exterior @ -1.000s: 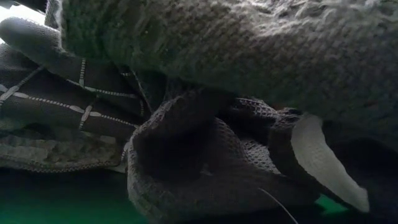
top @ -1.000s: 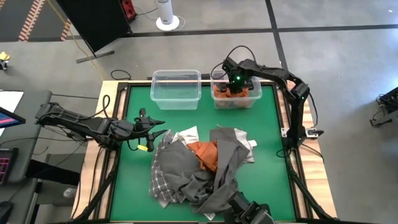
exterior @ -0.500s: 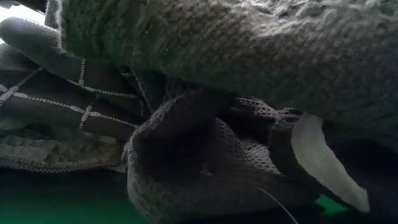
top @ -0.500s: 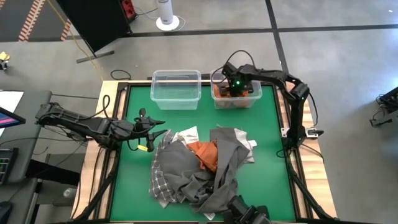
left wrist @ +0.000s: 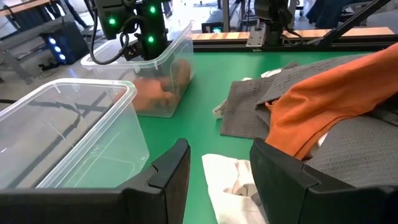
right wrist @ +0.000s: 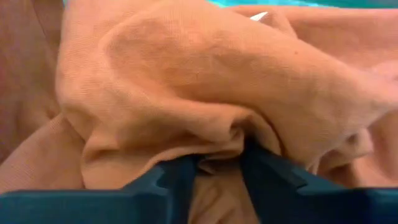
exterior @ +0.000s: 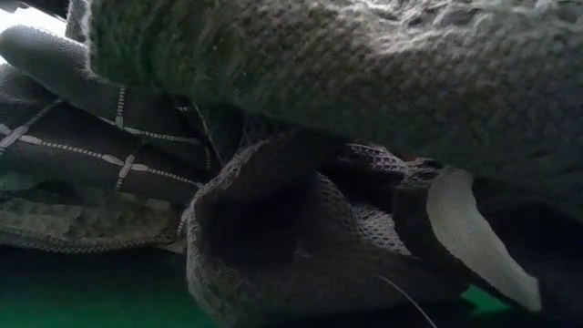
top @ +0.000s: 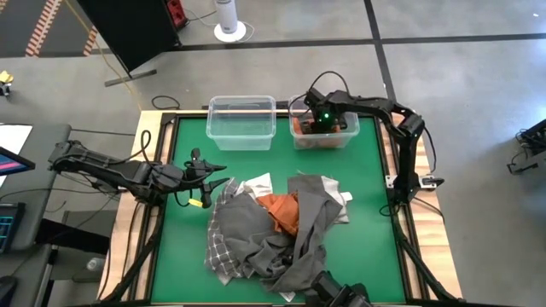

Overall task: Sort towels by color in basket
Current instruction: Put the orange microfiber towel into the right transparent bin

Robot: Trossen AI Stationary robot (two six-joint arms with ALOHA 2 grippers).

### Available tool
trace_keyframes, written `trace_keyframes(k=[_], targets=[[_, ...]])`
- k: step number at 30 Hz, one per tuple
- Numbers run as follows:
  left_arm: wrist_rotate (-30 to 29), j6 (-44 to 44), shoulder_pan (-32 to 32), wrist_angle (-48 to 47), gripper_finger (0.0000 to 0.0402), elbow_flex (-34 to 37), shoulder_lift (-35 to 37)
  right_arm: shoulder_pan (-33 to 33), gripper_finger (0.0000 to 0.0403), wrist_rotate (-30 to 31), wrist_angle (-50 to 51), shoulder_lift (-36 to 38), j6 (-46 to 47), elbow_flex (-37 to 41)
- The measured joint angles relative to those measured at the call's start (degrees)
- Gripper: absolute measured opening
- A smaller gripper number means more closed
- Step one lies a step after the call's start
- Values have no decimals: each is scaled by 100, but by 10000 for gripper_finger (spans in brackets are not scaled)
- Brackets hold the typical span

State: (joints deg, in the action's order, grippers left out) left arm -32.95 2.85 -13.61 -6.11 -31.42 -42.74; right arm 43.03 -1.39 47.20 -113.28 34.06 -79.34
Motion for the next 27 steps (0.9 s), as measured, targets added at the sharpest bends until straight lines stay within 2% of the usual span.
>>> trace_keyframes(k=[7,12,19,22,27], targets=[[1,6,0,-8,160,0,0,-76,250,79,686,11,-271,-934],[2,67,0,-95,160,0,0,-105,257,217,1511,18,-450,-1881],[4,96,-2,-103,160,0,0,-242,256,1003,2942,20,-819,-3137],[4,103,-2,-103,160,0,0,-532,256,1069,3180,80,-1276,-3444],[2,148,-2,-80,160,0,0,-1526,256,1068,2867,453,-2135,-3522]])
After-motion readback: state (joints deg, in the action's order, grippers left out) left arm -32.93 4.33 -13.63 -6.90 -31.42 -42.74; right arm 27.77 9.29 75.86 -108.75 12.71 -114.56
